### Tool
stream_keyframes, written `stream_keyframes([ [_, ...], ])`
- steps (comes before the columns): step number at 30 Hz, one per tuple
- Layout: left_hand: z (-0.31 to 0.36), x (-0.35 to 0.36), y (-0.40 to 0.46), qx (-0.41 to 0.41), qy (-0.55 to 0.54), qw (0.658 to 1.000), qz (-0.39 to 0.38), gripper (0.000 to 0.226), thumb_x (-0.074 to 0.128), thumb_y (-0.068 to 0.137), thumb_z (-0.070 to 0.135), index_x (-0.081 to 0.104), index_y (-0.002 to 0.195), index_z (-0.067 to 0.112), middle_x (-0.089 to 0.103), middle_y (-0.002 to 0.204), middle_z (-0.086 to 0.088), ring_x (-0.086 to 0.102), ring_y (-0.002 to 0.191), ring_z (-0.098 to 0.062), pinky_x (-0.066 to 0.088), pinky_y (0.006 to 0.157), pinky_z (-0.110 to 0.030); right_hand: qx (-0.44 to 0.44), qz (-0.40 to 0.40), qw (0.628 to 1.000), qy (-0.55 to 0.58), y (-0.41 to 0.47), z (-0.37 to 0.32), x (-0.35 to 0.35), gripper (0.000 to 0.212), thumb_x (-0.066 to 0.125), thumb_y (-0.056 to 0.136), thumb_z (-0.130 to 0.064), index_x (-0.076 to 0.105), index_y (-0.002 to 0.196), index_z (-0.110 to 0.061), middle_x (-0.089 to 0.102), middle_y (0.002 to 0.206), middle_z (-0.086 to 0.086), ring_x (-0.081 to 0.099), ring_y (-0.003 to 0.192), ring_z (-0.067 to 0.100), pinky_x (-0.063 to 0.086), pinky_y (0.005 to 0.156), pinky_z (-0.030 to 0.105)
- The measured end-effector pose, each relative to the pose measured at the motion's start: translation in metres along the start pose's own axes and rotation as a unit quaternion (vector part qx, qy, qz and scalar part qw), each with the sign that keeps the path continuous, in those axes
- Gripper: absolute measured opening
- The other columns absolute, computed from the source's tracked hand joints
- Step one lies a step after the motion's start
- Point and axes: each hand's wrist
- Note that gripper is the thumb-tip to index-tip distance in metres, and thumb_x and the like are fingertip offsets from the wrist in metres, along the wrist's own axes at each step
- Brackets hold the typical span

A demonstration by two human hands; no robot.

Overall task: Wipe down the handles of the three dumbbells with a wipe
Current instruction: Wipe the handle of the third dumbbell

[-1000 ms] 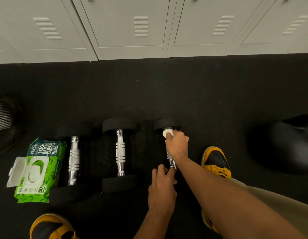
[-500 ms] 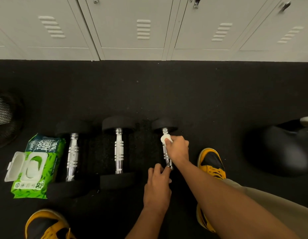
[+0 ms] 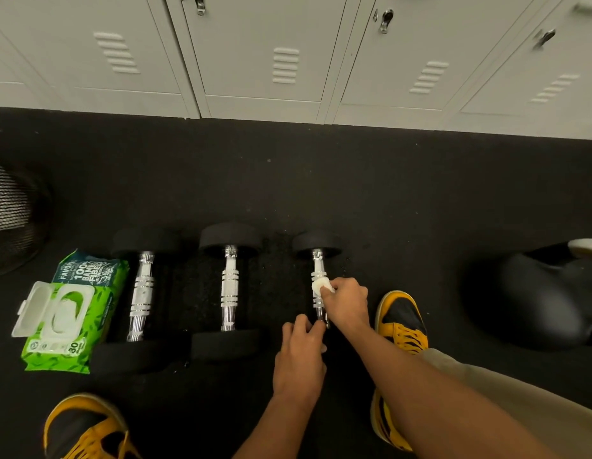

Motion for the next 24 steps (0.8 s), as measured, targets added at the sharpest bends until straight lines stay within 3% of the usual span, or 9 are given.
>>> stream_keyframes([
  [3,0.001,0.0,0.002,-0.007,-0.003,1.0,-0.003,0.046,0.063,0.092,0.019,0.046,0.132,0.03,0.036,0.127,0.007,0.037,0.117,-0.01,0.047,0.086,-0.023,0.011,-0.014,1.0,-0.006,-0.002,0.001,-0.002,0.028,0.06,0.096,-0.023,0.067,0.119,-0.009,0.07,0.11,0.009,0.056,0.091,0.011,0.028,0.05,0.013],
  [6,0.0,-0.002,0.002,-0.017,-0.017,1.0,-0.002,0.044,0.061,0.093,0.019,0.046,0.132,0.031,0.036,0.126,0.007,0.037,0.117,-0.009,0.046,0.084,-0.022,0.014,-0.023,1.0,-0.014,-0.005,0.002,-0.003,0.023,0.06,0.094,-0.022,0.069,0.112,-0.009,0.069,0.099,0.007,0.053,0.074,0.007,0.029,0.047,0.015],
  [9,-0.002,-0.003,0.0,-0.019,-0.029,0.999,0.003,0.038,0.058,0.095,0.02,0.046,0.13,0.031,0.035,0.124,0.009,0.037,0.114,-0.007,0.042,0.079,-0.019,0.016,-0.035,0.999,-0.03,-0.008,0.004,-0.004,0.021,0.062,0.093,-0.021,0.069,0.11,-0.011,0.069,0.103,0.007,0.054,0.077,0.008,0.033,0.05,0.015],
  [14,-0.005,-0.001,-0.002,-0.028,-0.047,0.998,0.011,0.033,0.057,0.095,0.024,0.049,0.126,0.031,0.035,0.121,0.01,0.037,0.11,-0.005,0.039,0.077,-0.017,0.023,-0.071,0.995,-0.066,-0.01,0.008,-0.005,0.018,0.067,0.09,-0.021,0.071,0.105,-0.012,0.068,0.104,0.008,0.062,0.091,0.016,0.052,0.073,0.028],
  [20,0.002,-0.002,0.001,-0.079,-0.108,0.991,0.012,0.036,0.064,0.088,0.047,0.051,0.116,0.03,0.035,0.116,0.009,0.037,0.107,-0.008,0.038,0.076,-0.019,0.007,-0.126,0.985,-0.119,-0.008,0.011,-0.009,0.008,0.064,0.089,-0.017,0.068,0.093,-0.012,0.057,0.087,0.002,0.045,0.069,0.007,0.038,0.064,0.024],
  [24,0.005,0.001,0.004,-0.088,-0.092,0.992,0.008,0.038,0.065,0.087,0.049,0.05,0.116,0.029,0.036,0.118,0.008,0.038,0.109,-0.009,0.039,0.075,-0.021,0.018,-0.148,0.983,-0.112,0.001,0.012,-0.015,0.012,0.065,0.086,-0.017,0.072,0.092,-0.009,0.065,0.088,0.005,0.058,0.075,0.012,0.041,0.056,0.02],
])
Point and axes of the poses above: each hand's wrist, its own y-axis towards the middle knuckle, its own x-axis out of the palm, z = x × y
